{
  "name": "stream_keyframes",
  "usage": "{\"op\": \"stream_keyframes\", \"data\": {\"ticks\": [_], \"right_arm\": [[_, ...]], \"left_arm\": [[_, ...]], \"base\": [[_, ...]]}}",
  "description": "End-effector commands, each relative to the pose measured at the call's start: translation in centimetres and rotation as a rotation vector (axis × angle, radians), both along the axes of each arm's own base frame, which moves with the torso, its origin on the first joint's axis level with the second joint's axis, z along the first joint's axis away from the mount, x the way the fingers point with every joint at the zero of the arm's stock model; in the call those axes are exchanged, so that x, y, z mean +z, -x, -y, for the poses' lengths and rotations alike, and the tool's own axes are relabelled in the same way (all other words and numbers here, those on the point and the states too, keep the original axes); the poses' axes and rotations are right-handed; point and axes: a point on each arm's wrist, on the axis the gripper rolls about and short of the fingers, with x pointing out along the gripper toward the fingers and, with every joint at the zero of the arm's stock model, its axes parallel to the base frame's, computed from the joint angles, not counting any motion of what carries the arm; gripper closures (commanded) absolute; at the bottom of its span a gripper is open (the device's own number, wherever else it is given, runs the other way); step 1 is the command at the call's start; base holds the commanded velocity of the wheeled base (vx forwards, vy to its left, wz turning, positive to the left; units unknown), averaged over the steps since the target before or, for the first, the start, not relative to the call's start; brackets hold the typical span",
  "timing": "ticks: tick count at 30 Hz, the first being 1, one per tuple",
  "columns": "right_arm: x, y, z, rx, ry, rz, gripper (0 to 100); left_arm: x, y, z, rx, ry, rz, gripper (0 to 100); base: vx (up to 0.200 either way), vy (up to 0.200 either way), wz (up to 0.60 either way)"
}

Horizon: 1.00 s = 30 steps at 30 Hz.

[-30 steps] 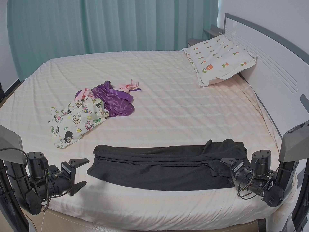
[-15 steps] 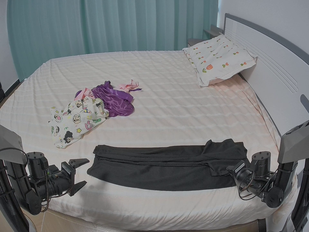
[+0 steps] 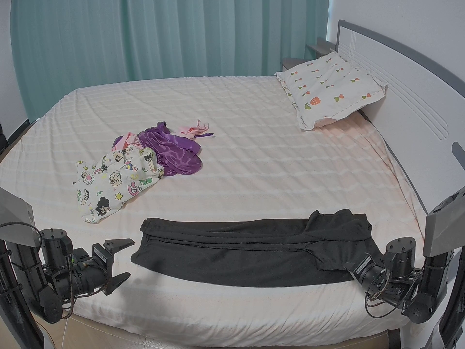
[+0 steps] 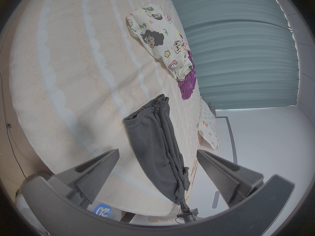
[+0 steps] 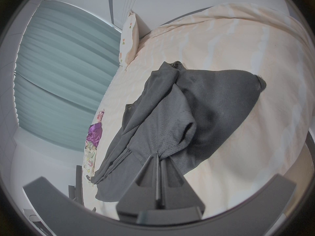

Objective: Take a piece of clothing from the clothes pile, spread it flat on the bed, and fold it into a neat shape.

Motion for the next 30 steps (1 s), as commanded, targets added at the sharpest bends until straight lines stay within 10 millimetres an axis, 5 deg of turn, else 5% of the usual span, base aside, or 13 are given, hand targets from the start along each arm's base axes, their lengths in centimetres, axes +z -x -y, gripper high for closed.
{"op": "stream_keyframes", "data": {"ticks": [1, 30], "right_arm": [[0.4, 0.6, 0.2, 0.009, 0.008, 0.001, 100], [0.3, 1.7, 1.0, 0.091, 0.099, -0.117, 100]], "left_arm": [[-0.2, 0.4, 0.0, 0.000, 0.000, -0.017, 0], [-0.2, 0.4, 0.0, -0.002, -0.001, -0.018, 0]], "base": [[0.000, 0.000, 0.00], [0.000, 0.000, 0.00]]}}
